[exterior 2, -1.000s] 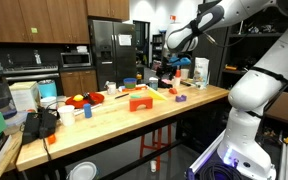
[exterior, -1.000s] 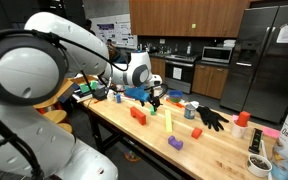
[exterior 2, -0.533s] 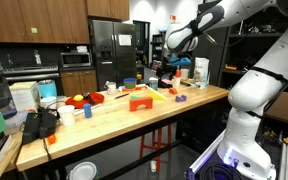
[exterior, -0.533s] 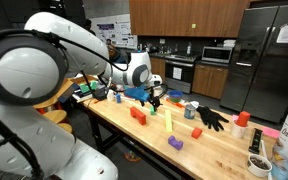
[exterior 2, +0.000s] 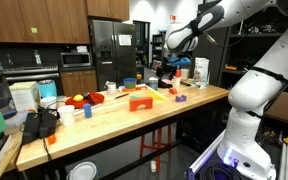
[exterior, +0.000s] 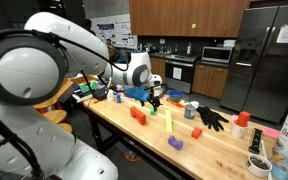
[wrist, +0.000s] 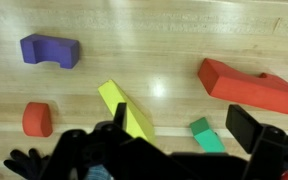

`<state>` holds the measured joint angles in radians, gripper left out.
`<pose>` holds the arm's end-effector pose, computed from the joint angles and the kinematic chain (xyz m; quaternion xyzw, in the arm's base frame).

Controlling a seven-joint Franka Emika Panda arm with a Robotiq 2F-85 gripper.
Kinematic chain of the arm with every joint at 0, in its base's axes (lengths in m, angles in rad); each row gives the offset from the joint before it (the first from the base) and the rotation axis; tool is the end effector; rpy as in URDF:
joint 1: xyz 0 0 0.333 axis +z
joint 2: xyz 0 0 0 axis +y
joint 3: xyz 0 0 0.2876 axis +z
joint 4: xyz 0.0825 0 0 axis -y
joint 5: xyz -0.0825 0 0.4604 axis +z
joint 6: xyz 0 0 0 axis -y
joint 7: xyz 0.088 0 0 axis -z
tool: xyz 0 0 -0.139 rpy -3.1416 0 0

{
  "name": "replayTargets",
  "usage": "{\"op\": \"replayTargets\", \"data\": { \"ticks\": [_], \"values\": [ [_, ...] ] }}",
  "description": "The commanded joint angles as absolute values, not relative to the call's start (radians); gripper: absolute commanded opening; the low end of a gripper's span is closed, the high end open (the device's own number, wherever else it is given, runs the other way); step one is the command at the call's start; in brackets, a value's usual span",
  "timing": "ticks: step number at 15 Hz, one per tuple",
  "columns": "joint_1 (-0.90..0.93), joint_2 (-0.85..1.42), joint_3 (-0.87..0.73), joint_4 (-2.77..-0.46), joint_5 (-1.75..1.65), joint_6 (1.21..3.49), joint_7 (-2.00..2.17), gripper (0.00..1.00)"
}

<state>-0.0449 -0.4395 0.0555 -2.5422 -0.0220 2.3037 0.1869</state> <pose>0.5049 0.0020 0.3471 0.9913 -0.0825 0.1015 0.0109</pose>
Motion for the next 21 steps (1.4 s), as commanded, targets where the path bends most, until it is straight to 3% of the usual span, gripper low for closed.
{"op": "replayTargets", "data": {
  "ticks": [1, 6, 11, 17, 21],
  "values": [
    [-0.042, -0.440, 0.052, -2.540, -0.024, 2.301, 0.188, 1.00],
    [-0.062, -0.420, 0.044, -2.532, -0.058, 2.338, 0.174, 1.00],
    [-0.060, -0.366, 0.023, -2.524, -0.183, 2.520, 0.032, 1.00],
    [0.076, -0.227, -0.095, -2.523, 0.041, 2.783, -0.290, 1.00],
    [0.159, -0.220, -0.135, -2.537, 0.214, 2.816, -0.487, 1.00]
  ]
}}
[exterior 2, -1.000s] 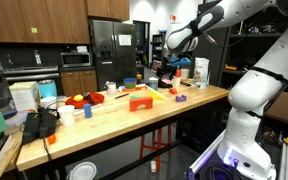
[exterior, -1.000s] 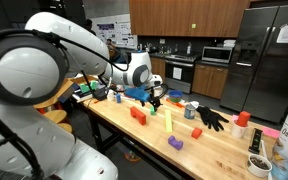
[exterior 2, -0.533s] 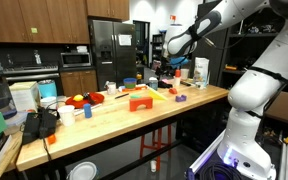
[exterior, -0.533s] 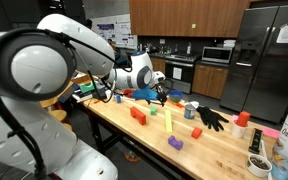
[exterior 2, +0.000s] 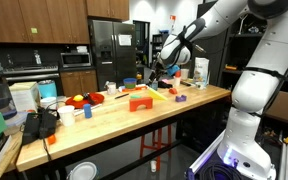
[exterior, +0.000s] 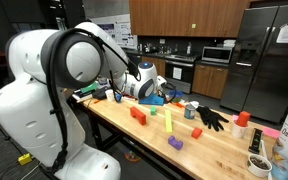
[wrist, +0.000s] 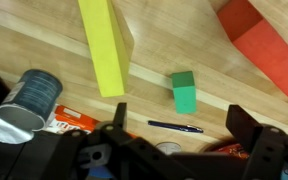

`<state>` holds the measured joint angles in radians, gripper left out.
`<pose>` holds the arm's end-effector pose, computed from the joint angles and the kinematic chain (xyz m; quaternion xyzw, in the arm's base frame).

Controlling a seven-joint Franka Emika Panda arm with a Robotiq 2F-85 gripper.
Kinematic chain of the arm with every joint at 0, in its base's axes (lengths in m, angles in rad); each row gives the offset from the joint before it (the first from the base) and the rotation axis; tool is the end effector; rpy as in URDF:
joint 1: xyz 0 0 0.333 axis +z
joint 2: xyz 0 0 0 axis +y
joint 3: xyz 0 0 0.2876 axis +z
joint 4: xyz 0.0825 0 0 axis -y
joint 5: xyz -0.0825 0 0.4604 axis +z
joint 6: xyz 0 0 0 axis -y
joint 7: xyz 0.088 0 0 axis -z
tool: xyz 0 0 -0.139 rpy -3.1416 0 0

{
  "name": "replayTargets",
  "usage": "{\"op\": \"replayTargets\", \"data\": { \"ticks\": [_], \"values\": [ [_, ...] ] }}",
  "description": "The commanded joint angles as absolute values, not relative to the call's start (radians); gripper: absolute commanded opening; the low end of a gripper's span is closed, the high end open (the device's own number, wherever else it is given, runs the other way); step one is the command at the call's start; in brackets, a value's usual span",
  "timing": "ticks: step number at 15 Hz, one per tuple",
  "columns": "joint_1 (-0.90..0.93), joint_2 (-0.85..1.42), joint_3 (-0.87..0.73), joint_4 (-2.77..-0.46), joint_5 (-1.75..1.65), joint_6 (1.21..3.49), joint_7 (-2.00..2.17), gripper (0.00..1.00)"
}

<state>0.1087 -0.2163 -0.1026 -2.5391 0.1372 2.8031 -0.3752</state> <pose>0.5535 0.0005 0.2938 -0.9623 -0.1258 -0.2409 0.0042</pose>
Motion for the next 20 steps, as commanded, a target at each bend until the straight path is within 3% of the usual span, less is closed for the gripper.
{"op": "replayTargets", "data": {
  "ticks": [1, 7, 15, 20],
  "values": [
    [0.152, -0.234, -0.124, -2.548, 0.201, 2.809, -0.489, 1.00],
    [0.160, -0.268, -0.086, -2.579, 0.161, 2.809, -0.459, 1.00],
    [0.325, -0.178, -0.116, -2.540, 0.434, 2.759, -0.612, 1.00],
    [0.210, -0.163, -0.052, -2.561, 0.305, 2.669, -0.467, 1.00]
  ]
}}
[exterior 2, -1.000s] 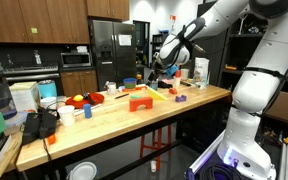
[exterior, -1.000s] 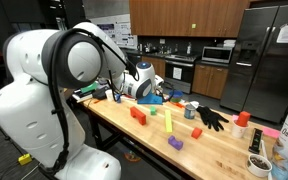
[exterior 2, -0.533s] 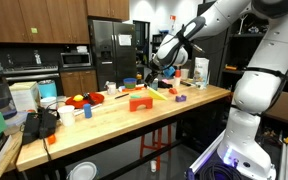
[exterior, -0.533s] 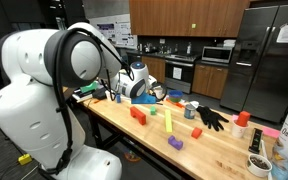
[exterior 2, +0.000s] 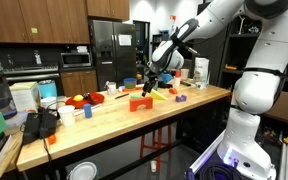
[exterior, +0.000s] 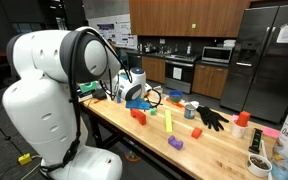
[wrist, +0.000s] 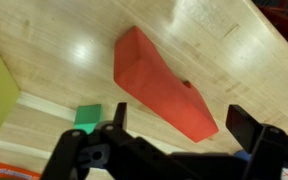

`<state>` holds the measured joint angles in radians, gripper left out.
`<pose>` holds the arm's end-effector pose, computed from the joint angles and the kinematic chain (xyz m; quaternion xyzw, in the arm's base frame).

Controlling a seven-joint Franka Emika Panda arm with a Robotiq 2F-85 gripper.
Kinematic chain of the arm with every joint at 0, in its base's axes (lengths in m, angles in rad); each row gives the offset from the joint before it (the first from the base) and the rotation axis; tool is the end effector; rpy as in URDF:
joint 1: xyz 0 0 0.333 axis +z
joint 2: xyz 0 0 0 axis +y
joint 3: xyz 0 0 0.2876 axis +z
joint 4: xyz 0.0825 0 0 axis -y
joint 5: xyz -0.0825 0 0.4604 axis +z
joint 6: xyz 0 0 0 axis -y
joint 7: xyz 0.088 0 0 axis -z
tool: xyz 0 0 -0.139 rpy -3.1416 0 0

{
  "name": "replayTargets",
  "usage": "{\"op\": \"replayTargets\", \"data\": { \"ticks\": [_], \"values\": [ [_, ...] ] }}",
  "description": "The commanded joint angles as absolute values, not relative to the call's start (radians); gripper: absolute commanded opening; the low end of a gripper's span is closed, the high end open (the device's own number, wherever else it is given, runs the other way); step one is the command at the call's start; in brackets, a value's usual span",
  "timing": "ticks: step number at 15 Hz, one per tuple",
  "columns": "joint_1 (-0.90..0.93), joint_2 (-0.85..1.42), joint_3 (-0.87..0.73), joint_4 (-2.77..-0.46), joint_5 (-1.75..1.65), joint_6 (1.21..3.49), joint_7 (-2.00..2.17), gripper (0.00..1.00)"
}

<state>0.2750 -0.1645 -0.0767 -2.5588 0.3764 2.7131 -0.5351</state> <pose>0.5245 0.0988 0.2428 -0.9609 -0.2017 -0.1709 0.0824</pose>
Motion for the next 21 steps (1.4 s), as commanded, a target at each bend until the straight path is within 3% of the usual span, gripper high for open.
{"op": "replayTargets", "data": {
  "ticks": [1, 11, 21],
  "values": [
    [0.189, -0.159, -0.049, -2.564, 0.273, 2.663, -0.449, 1.00],
    [0.123, -0.077, -0.056, -2.492, 0.263, 2.671, -0.568, 1.00],
    [0.057, -0.175, -0.071, -2.580, 0.074, 2.697, -0.625, 1.00]
  ]
}}
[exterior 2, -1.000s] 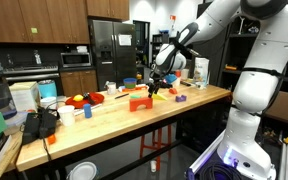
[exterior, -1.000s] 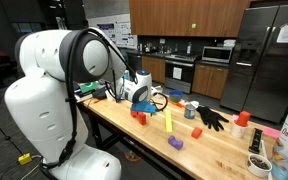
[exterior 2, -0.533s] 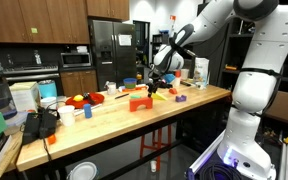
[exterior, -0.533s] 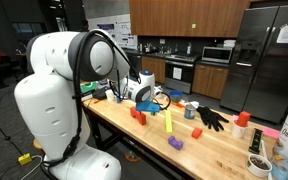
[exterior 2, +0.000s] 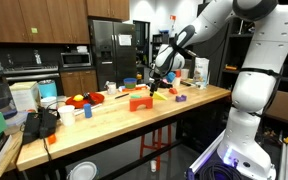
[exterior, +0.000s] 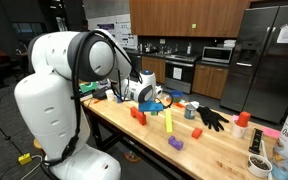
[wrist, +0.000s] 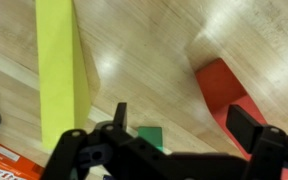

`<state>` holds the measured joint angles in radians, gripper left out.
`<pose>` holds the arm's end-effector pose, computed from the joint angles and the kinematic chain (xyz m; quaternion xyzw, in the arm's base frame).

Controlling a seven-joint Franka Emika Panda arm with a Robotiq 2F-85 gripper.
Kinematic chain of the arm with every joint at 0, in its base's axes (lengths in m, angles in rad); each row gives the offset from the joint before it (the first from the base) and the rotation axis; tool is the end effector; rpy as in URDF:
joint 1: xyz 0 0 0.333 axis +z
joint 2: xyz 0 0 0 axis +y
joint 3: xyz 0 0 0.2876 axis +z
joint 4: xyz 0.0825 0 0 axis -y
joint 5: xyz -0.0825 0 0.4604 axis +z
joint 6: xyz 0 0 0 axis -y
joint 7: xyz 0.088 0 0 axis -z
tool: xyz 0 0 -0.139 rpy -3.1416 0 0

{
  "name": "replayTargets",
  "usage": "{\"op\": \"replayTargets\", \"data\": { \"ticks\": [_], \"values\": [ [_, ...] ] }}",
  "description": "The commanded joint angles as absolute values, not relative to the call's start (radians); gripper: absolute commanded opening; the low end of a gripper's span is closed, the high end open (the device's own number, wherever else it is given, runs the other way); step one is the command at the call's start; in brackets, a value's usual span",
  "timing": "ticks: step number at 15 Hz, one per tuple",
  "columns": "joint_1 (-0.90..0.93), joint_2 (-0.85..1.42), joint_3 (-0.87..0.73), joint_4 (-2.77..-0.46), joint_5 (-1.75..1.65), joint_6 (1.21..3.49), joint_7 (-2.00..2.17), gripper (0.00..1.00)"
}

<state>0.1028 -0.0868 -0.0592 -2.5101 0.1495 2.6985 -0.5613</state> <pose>0.5442 0.0215 0.2242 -0.9615 -0.2344 -0.1431 0.0071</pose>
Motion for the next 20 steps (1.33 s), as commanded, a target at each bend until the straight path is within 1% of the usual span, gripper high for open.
{"op": "replayTargets", "data": {
  "ticks": [1, 2, 3, 7, 9, 13, 15, 17, 20],
  "values": [
    [0.046, -0.202, -0.079, -2.603, 0.051, 2.705, -0.645, 1.00],
    [0.024, -0.239, -0.085, -2.631, 0.003, 2.710, -0.619, 1.00],
    [0.055, -0.135, -0.071, -2.554, 0.058, 2.703, -0.599, 1.00],
    [0.037, -0.213, -0.095, -2.611, 0.013, 2.704, -0.603, 1.00],
    [0.034, -0.191, -0.105, -2.601, -0.013, 2.710, -0.653, 1.00],
    [0.026, -0.139, -0.123, -2.554, -0.085, 2.702, -0.852, 1.00],
    [0.021, -0.115, -0.128, -2.548, -0.110, 2.736, -0.943, 1.00],
    [0.032, -0.088, -0.146, -2.547, -0.051, 2.778, -1.083, 1.00],
    [0.045, -0.054, -0.154, -2.548, 0.125, 2.822, -1.313, 1.00]
  ]
}}
